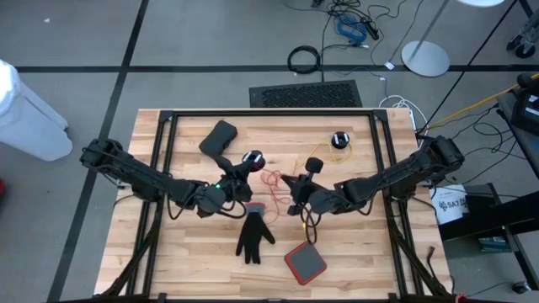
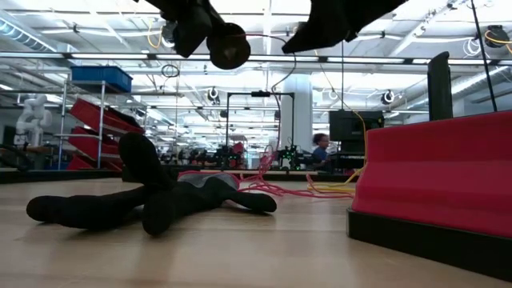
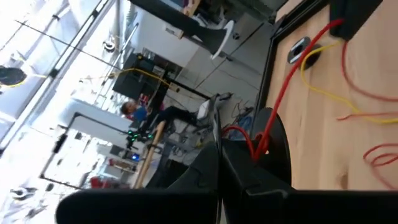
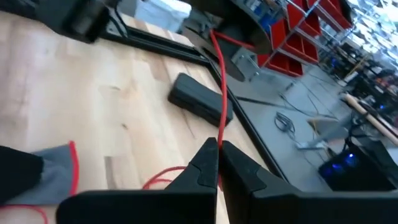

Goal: Coil cords
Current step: Coil the red wire onto the black spool

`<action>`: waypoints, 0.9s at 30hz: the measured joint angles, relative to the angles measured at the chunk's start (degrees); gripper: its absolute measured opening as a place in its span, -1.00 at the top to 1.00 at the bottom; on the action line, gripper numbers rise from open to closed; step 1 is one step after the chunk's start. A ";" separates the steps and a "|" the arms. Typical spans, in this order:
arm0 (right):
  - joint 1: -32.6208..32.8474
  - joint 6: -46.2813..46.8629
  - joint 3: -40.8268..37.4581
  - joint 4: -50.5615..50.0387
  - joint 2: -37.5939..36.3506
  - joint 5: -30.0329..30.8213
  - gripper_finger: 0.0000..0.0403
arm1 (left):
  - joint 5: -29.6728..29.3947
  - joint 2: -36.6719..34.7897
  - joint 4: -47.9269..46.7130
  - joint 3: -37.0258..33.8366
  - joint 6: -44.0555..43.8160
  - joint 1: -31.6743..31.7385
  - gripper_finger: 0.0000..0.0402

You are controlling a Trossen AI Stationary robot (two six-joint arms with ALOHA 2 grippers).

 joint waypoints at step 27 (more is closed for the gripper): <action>-8.61 3.75 0.00 -3.00 0.06 -8.19 1.00 | 9.45 -0.04 4.55 0.00 -9.45 -2.17 1.00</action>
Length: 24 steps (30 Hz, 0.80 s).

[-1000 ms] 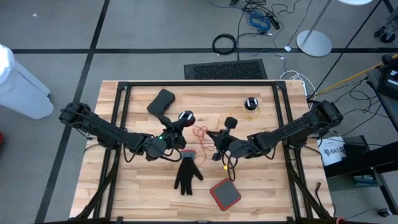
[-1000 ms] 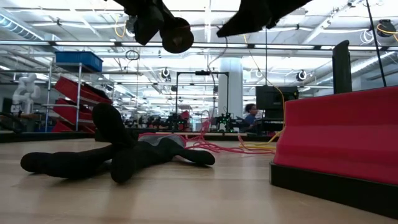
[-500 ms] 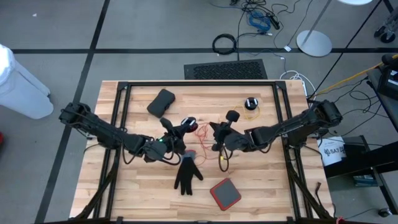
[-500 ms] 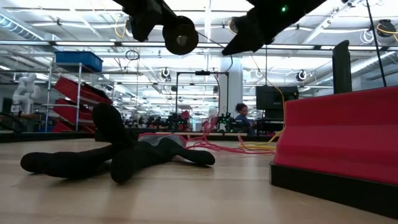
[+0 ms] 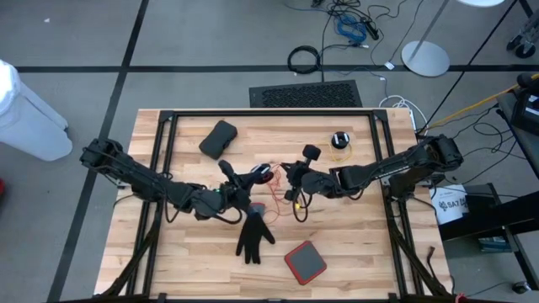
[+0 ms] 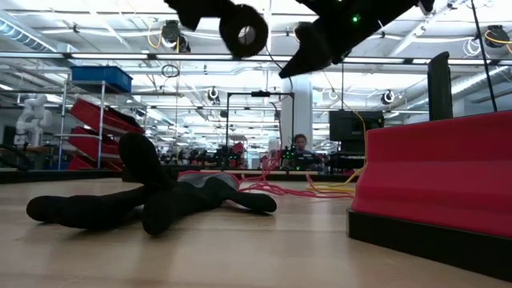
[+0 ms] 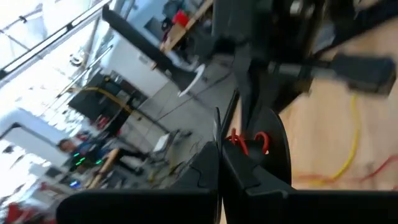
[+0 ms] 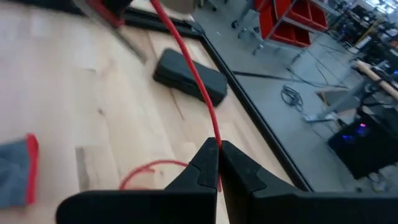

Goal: Coil cords
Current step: Coil the red wire onto the black spool

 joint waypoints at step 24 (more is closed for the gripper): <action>-0.04 -4.41 0.00 24.10 8.44 -8.23 1.00 | 7.68 2.08 15.48 0.00 -5.68 9.64 1.00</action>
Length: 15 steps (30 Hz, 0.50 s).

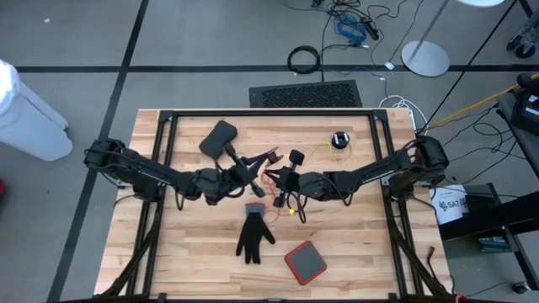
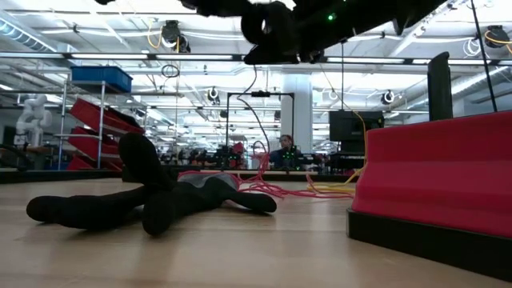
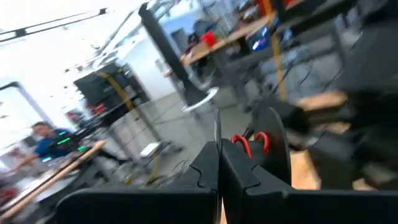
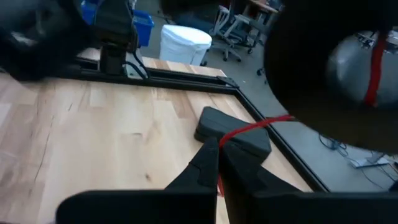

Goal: Coil cords
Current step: Coil the red wire onto the black spool

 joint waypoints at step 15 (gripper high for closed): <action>0.11 1.52 0.00 2.46 1.26 -0.10 1.00 | -8.80 7.18 -3.07 0.04 14.54 0.00 1.00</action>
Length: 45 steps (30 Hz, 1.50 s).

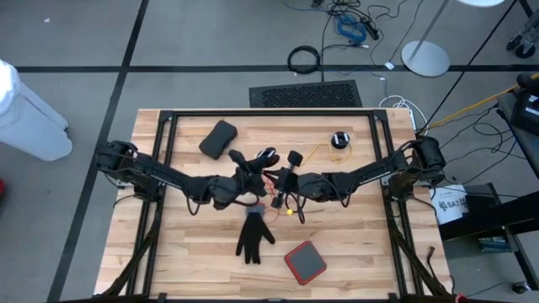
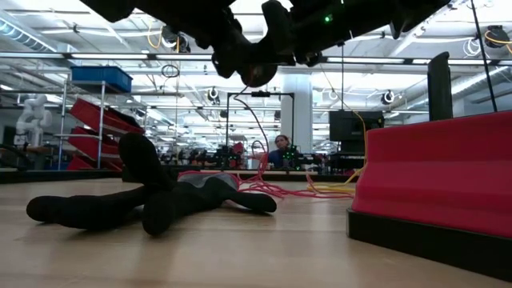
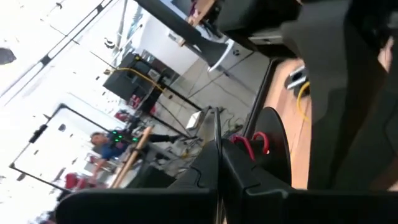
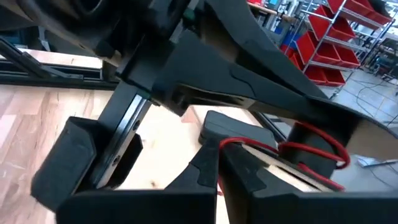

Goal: Coil cords
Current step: Coil the red wire onto the black spool

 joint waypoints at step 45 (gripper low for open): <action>0.51 1.49 -0.02 -13.64 -0.31 0.08 0.85 | 17.73 -16.31 -36.15 -0.04 -18.10 -5.95 1.00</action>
